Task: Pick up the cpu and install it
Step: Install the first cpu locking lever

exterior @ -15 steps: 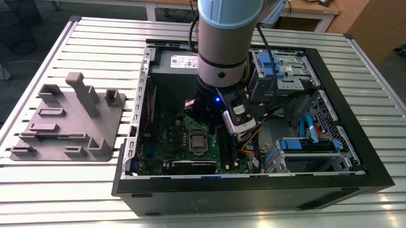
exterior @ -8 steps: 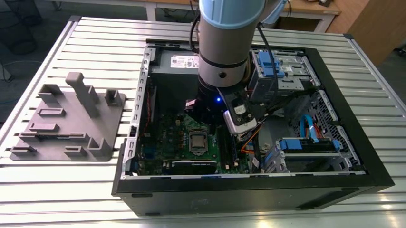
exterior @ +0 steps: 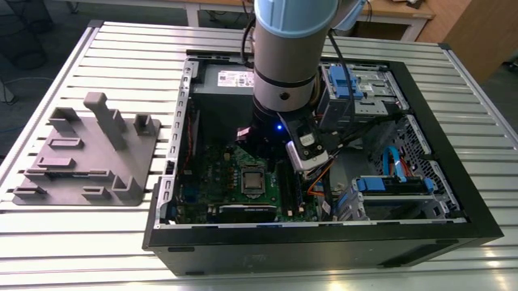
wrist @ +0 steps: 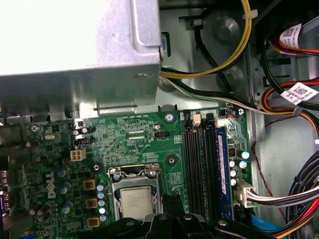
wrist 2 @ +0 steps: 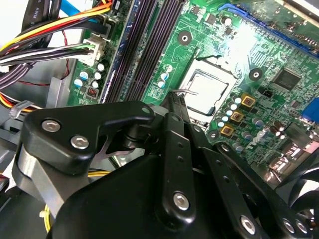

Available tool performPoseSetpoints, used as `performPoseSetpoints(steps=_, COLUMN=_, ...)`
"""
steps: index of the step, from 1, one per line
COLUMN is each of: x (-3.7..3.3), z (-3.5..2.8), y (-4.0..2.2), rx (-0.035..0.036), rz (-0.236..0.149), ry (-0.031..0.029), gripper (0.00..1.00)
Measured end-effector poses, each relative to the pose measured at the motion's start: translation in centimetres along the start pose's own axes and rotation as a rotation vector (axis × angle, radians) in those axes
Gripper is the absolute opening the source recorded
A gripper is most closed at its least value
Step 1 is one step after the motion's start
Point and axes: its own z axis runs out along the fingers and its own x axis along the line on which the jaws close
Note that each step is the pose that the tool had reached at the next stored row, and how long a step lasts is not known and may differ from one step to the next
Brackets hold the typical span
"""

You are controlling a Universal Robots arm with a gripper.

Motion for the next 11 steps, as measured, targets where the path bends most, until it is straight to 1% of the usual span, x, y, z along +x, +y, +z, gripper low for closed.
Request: performPoseSetpoints(steps=11, x=0.04, z=0.32, y=0.32, rx=-0.0014, rz=-0.029, ry=-0.0005, gripper=0.11)
